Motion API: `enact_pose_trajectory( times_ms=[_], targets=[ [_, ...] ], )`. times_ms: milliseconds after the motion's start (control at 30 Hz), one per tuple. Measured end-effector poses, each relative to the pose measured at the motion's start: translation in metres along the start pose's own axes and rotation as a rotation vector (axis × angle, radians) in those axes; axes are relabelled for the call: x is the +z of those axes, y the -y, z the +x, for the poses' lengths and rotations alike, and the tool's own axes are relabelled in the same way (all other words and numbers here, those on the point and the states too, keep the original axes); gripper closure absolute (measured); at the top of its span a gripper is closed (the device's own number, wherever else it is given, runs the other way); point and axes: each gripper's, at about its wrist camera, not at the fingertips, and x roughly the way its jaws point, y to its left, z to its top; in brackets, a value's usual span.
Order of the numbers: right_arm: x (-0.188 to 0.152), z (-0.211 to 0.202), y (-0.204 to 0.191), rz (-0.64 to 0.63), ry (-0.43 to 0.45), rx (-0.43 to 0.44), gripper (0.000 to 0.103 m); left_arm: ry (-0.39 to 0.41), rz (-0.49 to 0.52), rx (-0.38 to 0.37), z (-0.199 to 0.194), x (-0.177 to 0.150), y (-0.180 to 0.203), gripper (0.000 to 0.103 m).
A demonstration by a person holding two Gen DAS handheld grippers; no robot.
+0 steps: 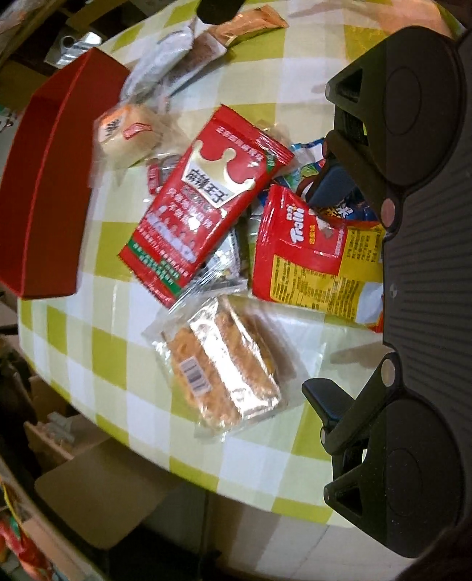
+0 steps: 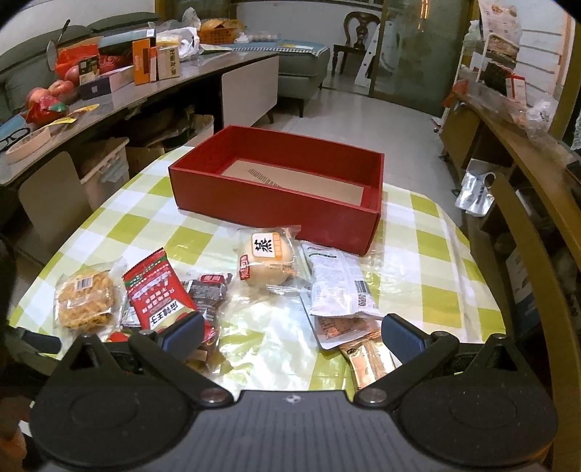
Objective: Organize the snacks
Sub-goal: 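Grasp the yellow Trolli bag with the left tool while the right tool grasps the red snack packet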
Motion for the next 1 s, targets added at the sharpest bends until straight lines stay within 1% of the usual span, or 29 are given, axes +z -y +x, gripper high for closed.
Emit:
enact_pose_trajectory(
  times_ms=[100,200,333,433,467,500,533,567,600,700,867,933,1000],
  targets=[
    [0.002,0.002,-0.001,-0.004,-0.007,0.011,0.0,-0.006,0.014,0.009,0.005,-0.002,0.003,0.001],
    [0.006,0.006,-0.004,-0.011,-0.014,0.021,0.0,-0.012,0.003,-0.007,0.007,-0.001,-0.002,0.0],
    [0.015,0.013,-0.015,-0.046,-0.025,0.054,0.0,-0.051,-0.05,-0.062,0.013,0.0,-0.015,0.0],
    [0.025,0.018,-0.031,-0.111,-0.017,0.08,0.0,-0.075,-0.079,-0.095,0.013,0.0,-0.024,0.005],
    [0.027,0.02,-0.037,-0.139,-0.011,0.082,0.0,-0.08,-0.088,-0.119,0.013,0.0,-0.027,0.011],
    [0.03,0.023,-0.043,-0.168,-0.008,0.084,0.0,-0.083,-0.094,-0.139,0.012,0.0,-0.029,0.019],
    [0.032,0.027,-0.051,-0.201,-0.008,0.092,0.0,-0.085,-0.1,-0.16,0.011,0.001,-0.031,0.024],
    [0.034,0.03,-0.056,-0.222,-0.013,0.099,0.0,-0.086,-0.105,-0.177,0.009,0.001,-0.033,0.034],
    [0.035,0.035,-0.063,-0.246,-0.025,0.108,0.0,-0.088,-0.108,-0.181,0.008,0.001,-0.034,0.037],
    [0.036,0.049,-0.075,-0.289,-0.062,0.141,0.0,-0.089,-0.119,-0.158,0.006,0.001,-0.039,0.039],
    [0.037,0.074,-0.094,-0.352,-0.129,0.176,0.0,-0.103,-0.143,-0.178,0.008,0.003,-0.05,0.039],
    [0.035,0.083,-0.1,-0.374,-0.148,0.185,0.0,-0.117,-0.148,-0.185,0.012,0.003,-0.055,0.038],
    [0.034,0.095,-0.105,-0.395,-0.173,0.175,0.0,-0.12,-0.153,-0.182,0.014,0.003,-0.058,0.035]
  ],
)
